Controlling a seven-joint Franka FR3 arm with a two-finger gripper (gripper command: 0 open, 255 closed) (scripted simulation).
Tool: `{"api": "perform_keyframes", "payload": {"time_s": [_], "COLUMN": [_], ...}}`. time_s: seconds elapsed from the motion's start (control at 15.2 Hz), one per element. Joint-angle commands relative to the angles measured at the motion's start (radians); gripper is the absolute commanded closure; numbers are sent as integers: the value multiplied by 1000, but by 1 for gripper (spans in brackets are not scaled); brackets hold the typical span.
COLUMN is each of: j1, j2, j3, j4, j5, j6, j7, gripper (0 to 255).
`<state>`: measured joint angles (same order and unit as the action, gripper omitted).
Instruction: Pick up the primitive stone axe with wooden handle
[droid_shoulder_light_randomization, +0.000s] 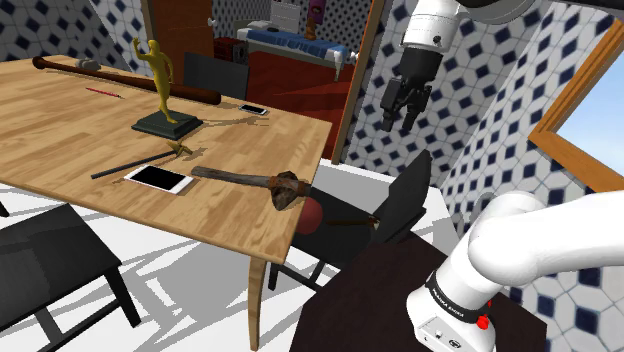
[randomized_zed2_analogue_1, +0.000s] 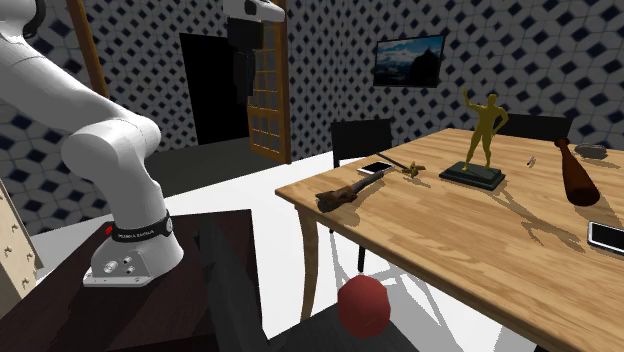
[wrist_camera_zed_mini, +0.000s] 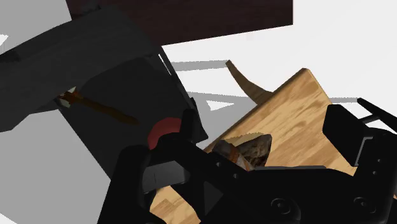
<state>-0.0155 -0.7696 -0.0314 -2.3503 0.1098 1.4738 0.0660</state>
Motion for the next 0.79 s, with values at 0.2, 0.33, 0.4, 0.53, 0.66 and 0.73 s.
{"api": "perform_keyframes", "payload": {"time_s": [0.2,0.33,0.4,0.53,0.66,0.73], "j1": [21,35,43,57,71,78], "j2": [73,128,157,218,283,316], "j3": [-13,-21,-24,-30,-35,-37], "j4": [-25,-34,-36,-35,-29,-24], "j5": [-10,-15,-16,-17,-17,-16], "j6": [106,176,210,276,341,372], "j7": [-74,-122,-146,-193,-240,-263], "gripper": [0,0,0,0,0,0]}}
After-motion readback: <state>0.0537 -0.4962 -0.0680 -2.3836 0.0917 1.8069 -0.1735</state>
